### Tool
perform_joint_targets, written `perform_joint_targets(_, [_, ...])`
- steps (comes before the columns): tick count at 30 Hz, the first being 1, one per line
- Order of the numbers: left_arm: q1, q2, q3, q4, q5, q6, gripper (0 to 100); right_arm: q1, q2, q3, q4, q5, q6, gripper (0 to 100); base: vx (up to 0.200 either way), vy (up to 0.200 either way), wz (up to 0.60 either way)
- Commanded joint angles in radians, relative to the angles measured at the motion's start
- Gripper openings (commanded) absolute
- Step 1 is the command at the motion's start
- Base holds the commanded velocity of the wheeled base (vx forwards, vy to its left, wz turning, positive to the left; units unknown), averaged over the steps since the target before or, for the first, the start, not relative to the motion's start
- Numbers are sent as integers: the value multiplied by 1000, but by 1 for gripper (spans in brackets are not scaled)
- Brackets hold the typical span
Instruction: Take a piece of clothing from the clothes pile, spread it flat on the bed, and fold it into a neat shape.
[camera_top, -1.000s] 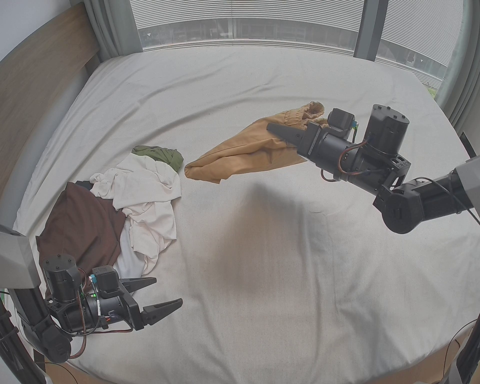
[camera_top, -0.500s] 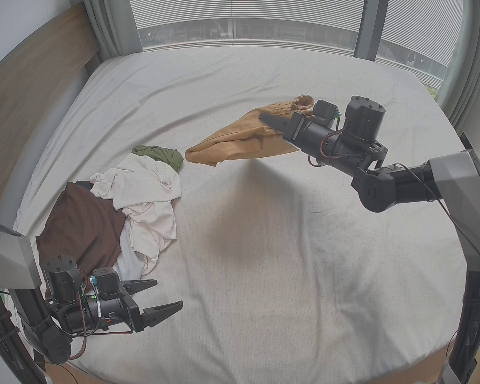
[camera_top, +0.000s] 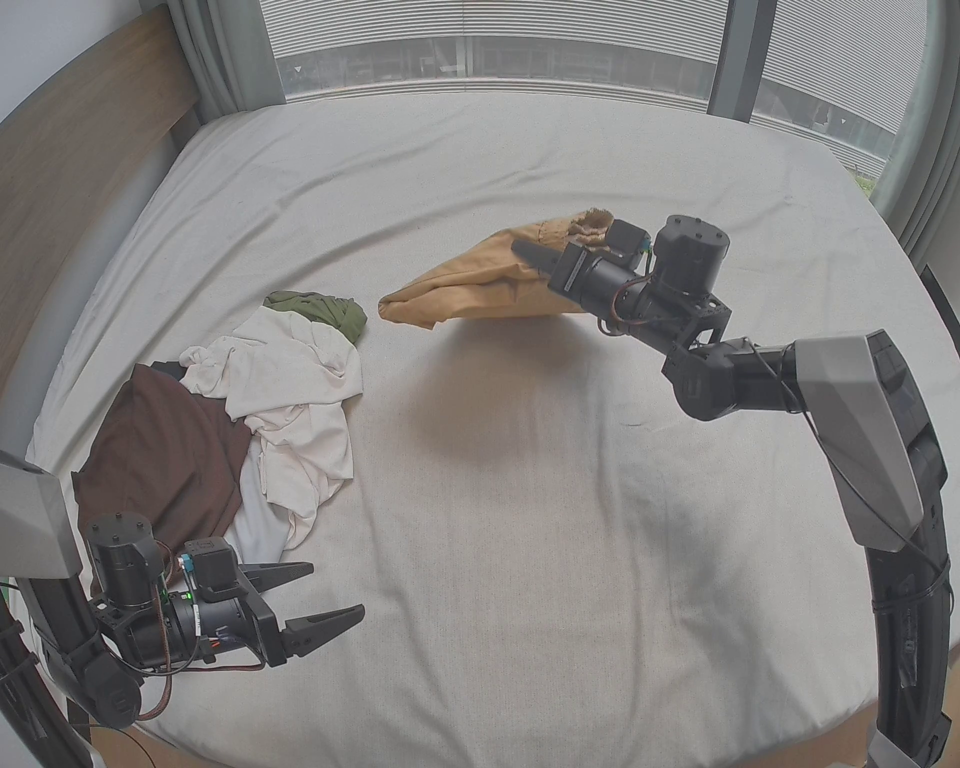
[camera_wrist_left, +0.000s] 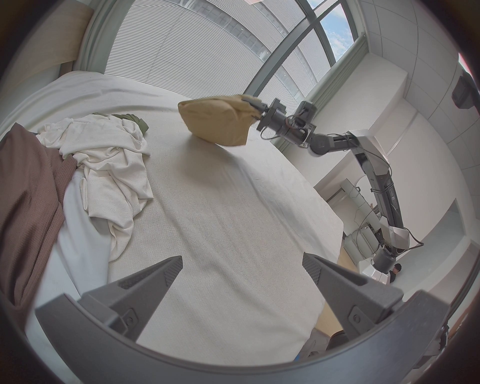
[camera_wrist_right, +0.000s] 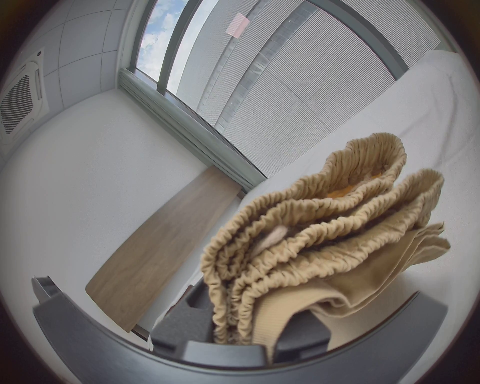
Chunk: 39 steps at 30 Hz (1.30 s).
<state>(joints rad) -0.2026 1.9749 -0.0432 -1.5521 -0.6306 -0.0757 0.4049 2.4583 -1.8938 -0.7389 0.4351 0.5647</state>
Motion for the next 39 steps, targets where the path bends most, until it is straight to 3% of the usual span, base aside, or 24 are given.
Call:
perform_joint_targets(1, [0,-2,8,0,-6,1,100,-18,22,182,-57,-1,-19,0,0,0,0])
perform_joint_targets(10, [0,-2,9,0,-9,1,100,-46,-16,506,-221,-1,-65,0,0,0,0])
perform_joint_targets(25, [0,5,3,0,-9,-1,100,-44,-4,642,-313,-6,-68,0,0,0,0])
perform_joint_targets(26, [0,5,3,0,-9,-1,100,-44,-7,644,-313,-6,-68,100,0,0,0])
perform_joint_targets(32, [-1,4,-6,0,-9,-4,100,-40,-28,661,-338,-19,-66,100,0,0,0])
perform_joint_targets(39, [-5,-10,-9,-2,-9,-9,100,-34,-205,834,-352,-24,-83,100,0,0,0])
